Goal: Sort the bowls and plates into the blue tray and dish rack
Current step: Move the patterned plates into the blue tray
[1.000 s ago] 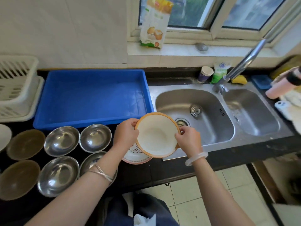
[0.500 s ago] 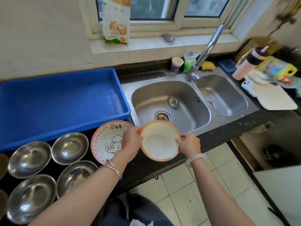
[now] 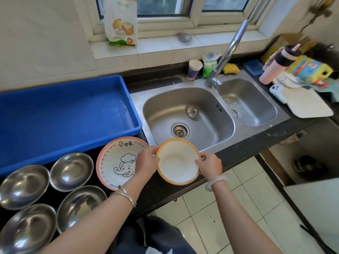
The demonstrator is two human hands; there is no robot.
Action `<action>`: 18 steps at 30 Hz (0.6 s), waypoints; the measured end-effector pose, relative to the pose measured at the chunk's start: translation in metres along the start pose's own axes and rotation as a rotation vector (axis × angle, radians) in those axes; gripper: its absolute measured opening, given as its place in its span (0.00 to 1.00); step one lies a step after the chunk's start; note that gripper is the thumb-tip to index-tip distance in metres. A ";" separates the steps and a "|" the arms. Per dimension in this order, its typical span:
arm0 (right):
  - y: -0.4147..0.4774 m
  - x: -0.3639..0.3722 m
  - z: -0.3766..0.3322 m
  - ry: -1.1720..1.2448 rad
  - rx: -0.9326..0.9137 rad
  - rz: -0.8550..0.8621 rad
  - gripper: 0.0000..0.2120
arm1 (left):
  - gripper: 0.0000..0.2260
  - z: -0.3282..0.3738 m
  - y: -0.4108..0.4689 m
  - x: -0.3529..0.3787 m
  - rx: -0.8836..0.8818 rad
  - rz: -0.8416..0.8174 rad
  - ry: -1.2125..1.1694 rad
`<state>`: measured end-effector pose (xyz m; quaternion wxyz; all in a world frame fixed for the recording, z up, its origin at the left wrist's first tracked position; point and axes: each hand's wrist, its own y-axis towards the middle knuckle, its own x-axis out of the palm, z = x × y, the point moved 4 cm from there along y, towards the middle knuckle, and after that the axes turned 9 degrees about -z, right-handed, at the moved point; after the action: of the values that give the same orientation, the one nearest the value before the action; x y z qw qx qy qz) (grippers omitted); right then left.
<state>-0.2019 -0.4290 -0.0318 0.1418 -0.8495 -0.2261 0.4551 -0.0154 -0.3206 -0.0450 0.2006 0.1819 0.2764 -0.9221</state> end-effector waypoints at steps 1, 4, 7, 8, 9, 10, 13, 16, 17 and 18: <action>0.000 0.001 0.001 0.005 -0.005 0.002 0.06 | 0.18 0.000 0.000 0.000 -0.001 0.002 0.000; 0.001 0.003 0.005 0.051 -0.007 0.004 0.07 | 0.19 -0.001 0.001 0.001 0.000 -0.003 0.001; 0.001 0.004 0.006 0.054 -0.016 0.002 0.10 | 0.18 -0.001 0.000 0.001 0.000 -0.026 -0.010; 0.000 0.004 0.006 0.043 -0.017 0.000 0.11 | 0.18 -0.001 0.000 0.001 0.007 -0.034 -0.012; -0.001 0.003 0.004 0.026 -0.014 0.000 0.13 | 0.17 -0.001 -0.002 0.001 0.014 -0.039 -0.013; -0.002 0.002 0.002 0.000 -0.013 0.005 0.15 | 0.16 -0.001 -0.003 -0.001 0.018 -0.037 -0.017; -0.005 -0.004 -0.014 -0.101 -0.091 0.071 0.18 | 0.16 -0.006 -0.011 -0.014 -0.004 0.039 -0.009; -0.006 0.001 -0.051 -0.155 -0.321 0.085 0.16 | 0.15 -0.017 -0.023 -0.040 -0.018 0.185 0.046; -0.005 0.009 -0.065 -0.170 -0.391 0.044 0.16 | 0.16 -0.022 -0.027 -0.050 -0.033 0.232 0.060; -0.005 0.020 -0.078 -0.191 -0.445 -0.013 0.15 | 0.16 -0.028 -0.032 -0.059 -0.051 0.279 0.078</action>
<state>-0.1279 -0.4176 -0.0010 -0.0681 -0.8114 -0.3389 0.4714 0.0266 -0.2637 -0.0265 0.3202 0.2491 0.2796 -0.8702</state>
